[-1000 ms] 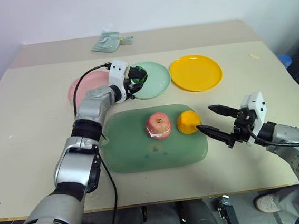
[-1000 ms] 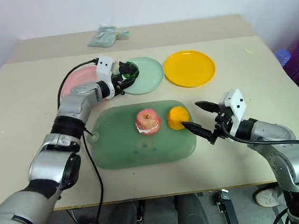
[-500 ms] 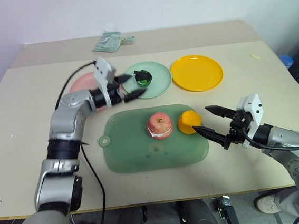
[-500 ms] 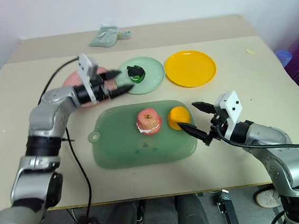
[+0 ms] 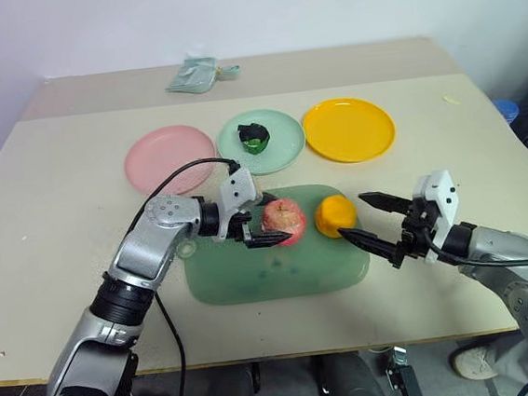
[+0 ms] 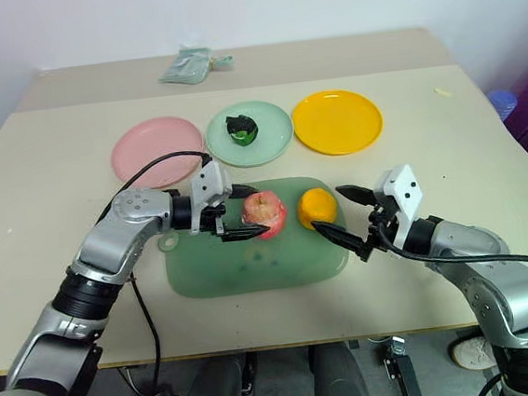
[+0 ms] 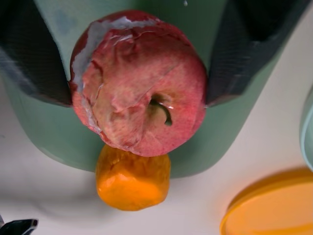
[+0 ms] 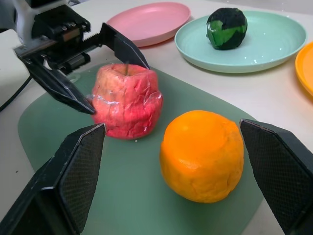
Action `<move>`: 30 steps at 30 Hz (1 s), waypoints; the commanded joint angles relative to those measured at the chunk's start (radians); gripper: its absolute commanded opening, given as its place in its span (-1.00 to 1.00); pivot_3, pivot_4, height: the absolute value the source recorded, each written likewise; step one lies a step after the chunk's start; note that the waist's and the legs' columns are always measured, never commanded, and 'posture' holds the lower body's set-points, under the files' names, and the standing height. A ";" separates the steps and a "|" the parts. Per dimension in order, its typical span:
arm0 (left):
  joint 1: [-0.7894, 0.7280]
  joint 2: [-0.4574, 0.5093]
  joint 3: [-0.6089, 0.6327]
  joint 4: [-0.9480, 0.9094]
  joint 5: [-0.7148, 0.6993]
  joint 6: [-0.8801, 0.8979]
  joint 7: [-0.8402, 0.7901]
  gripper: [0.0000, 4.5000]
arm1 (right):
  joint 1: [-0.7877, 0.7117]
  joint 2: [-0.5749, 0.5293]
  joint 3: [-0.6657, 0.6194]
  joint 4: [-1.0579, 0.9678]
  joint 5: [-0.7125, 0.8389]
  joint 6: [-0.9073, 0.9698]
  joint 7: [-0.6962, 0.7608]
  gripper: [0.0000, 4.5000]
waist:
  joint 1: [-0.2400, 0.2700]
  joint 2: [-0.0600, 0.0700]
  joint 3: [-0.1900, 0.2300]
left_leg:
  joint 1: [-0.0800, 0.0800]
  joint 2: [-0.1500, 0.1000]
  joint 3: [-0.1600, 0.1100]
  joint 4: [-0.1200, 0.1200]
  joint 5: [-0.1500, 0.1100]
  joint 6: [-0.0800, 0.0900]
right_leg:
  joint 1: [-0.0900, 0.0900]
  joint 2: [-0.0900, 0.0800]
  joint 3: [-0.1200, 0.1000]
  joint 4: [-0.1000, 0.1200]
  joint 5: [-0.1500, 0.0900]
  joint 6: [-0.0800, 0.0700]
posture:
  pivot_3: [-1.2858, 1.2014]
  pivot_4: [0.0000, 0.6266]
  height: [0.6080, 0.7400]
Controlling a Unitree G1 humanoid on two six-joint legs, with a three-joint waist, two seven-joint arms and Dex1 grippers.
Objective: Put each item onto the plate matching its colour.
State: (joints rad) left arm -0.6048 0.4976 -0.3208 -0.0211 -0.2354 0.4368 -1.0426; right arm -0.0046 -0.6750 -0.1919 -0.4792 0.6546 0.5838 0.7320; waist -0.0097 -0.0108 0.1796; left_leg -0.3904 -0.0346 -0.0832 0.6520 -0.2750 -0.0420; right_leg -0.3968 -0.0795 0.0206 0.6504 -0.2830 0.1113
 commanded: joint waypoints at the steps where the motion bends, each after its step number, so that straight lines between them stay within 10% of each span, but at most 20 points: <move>1: -0.013 -0.010 0.066 -0.001 -0.055 0.039 -0.001 0.46 | 0.005 -0.006 -0.037 -0.053 0.023 -0.001 -0.008 1.00 | 0.000 0.000 0.000 | 0.000 0.000 0.000 0.000 0.000 0.000 | 0.000 0.000 0.000 0.000 0.000 0.000 | 0.03 -0.52 1.00; 9: -0.129 -0.030 0.408 0.230 -0.080 0.058 0.366 0.46 | 0.018 -0.009 -0.050 -0.066 0.024 0.003 -0.020 1.00 | -0.002 0.000 0.000 | 0.000 0.000 0.000 0.000 0.000 0.000 | -0.001 0.000 0.000 0.001 0.000 0.000 | 0.03 -0.52 1.00; 16: -0.201 0.000 0.464 0.494 0.015 0.026 0.560 0.46 | -0.050 0.001 -0.018 -0.025 0.025 0.014 -0.025 1.00 | -0.002 -0.001 0.001 | 0.000 -0.001 0.000 0.000 0.000 0.000 | -0.001 0.000 -0.001 0.000 0.000 0.000 | 0.03 -0.52 1.00; 20: -0.217 0.006 0.477 0.552 0.036 -0.003 0.605 0.99 | -0.099 -0.001 -0.011 -0.007 0.038 0.044 -0.027 1.00 | 0.006 -0.003 0.001 | -0.001 -0.001 -0.001 0.001 0.000 0.000 | -0.001 -0.001 -0.002 0.000 0.000 0.000 | 0.03 -0.52 1.00; 30: -0.001 0.026 0.509 0.095 -0.156 -0.012 0.379 0.99 | -0.159 0.033 0.147 0.010 -0.096 0.025 -0.087 1.00 | -0.006 -0.003 0.001 | -0.002 0.000 0.001 -0.001 0.001 -0.002 | -0.004 -0.001 0.000 0.001 0.000 0.000 | 0.03 -0.52 1.00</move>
State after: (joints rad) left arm -0.6462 0.5004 0.1907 0.1960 -0.3389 0.4131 -0.5910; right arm -0.1416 -0.6504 -0.0637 -0.4699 0.5911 0.6325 0.6612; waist -0.0154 -0.0134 0.1806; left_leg -0.3922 -0.0347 -0.0822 0.6508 -0.2732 -0.0452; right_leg -0.4012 -0.0806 0.0217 0.6514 -0.2829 0.1118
